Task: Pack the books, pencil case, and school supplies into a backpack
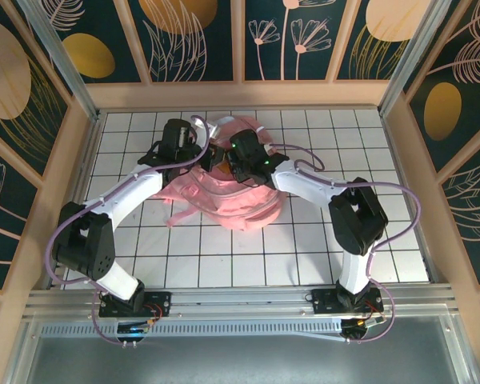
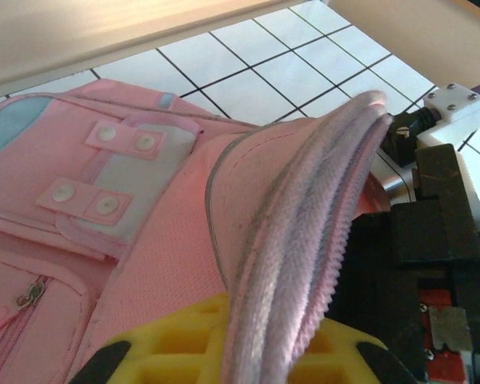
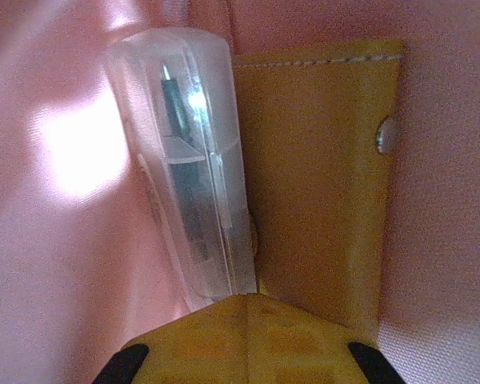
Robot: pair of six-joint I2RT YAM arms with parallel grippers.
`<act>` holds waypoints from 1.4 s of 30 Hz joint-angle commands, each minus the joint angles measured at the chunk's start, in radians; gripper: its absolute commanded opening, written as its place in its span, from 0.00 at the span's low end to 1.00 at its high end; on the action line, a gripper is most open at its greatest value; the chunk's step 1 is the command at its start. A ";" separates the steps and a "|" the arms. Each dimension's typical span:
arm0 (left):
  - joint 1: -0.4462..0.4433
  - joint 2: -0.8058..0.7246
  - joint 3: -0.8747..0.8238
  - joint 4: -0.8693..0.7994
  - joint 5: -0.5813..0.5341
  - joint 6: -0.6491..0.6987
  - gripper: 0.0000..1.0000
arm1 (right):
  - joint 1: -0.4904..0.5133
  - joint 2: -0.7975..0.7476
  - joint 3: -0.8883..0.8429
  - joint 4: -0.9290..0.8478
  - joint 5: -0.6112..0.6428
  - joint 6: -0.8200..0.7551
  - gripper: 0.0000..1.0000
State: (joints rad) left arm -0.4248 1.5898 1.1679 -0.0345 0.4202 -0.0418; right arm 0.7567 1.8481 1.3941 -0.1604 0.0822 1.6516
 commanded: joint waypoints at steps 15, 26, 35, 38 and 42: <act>-0.019 -0.398 -0.188 -0.269 -0.036 0.985 0.63 | -0.192 -0.446 -0.345 -0.154 -0.124 -0.381 0.25; 0.021 -0.234 -0.388 0.000 -0.322 1.232 0.60 | -0.257 -0.403 -0.216 -0.269 -0.136 -0.690 0.59; -0.026 -0.151 -0.354 0.079 -0.141 1.282 0.58 | -0.301 -0.242 -0.159 -0.144 -0.314 -0.778 0.69; -0.077 -0.113 -0.330 0.062 -0.163 1.297 0.49 | -0.311 -0.171 -0.093 -0.152 -0.342 -0.814 0.69; -0.111 -0.085 -0.291 0.005 -0.132 1.285 0.38 | -0.310 -0.126 -0.073 -0.133 -0.330 -0.825 0.69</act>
State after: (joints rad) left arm -0.5167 1.4948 0.8337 -0.0051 0.2173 1.2297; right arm 0.4446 1.7058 1.2823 -0.3241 -0.2165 0.8692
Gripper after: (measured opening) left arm 0.396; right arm 0.692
